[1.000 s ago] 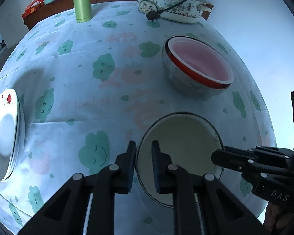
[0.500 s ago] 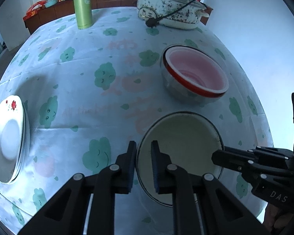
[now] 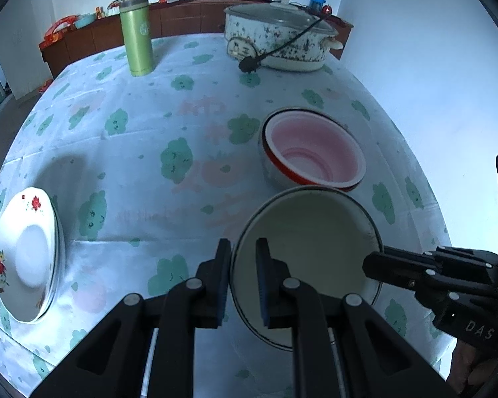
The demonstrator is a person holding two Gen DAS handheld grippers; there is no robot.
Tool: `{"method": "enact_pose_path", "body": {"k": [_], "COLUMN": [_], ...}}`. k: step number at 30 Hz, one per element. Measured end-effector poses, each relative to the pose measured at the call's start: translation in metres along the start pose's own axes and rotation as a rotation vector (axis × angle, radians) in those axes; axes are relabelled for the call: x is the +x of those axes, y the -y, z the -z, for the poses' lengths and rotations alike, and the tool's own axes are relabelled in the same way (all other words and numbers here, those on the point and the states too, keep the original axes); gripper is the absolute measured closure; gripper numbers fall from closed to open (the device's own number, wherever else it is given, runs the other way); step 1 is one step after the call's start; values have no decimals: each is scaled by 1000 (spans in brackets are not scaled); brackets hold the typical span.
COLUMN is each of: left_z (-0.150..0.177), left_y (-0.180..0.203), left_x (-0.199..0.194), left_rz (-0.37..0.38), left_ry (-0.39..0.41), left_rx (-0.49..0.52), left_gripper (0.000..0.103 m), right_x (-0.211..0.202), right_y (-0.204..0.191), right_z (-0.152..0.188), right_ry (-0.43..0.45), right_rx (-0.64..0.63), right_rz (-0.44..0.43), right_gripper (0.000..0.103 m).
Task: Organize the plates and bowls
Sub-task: 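Lift the enamel bowl with both grippers toward the pink-and-steel bowls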
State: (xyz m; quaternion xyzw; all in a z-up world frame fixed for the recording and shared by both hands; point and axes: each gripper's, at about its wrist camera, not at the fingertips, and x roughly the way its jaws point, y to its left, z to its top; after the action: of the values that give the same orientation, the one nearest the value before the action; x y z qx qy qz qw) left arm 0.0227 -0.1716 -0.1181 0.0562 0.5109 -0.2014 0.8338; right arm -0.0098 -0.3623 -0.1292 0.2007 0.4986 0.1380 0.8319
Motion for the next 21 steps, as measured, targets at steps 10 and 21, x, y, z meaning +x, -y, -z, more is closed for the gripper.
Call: {"method": "enact_pose_path", "body": {"k": [10,21], "left_z": [-16,-31], "left_y": [11,19], "left_x": [-13,-21], "left_rz": [-3,1], "left_ry": [51,85], "left_rx": [35,57], "left_gripper": [90,90], "right_x": [-16,-31], "right_y": [0,1], "right_z": [-9,-21], "right_ry": [44,87], "right_rx": [-9,-21], "right_rz": [4,11], "right_gripper": [93,93]}}
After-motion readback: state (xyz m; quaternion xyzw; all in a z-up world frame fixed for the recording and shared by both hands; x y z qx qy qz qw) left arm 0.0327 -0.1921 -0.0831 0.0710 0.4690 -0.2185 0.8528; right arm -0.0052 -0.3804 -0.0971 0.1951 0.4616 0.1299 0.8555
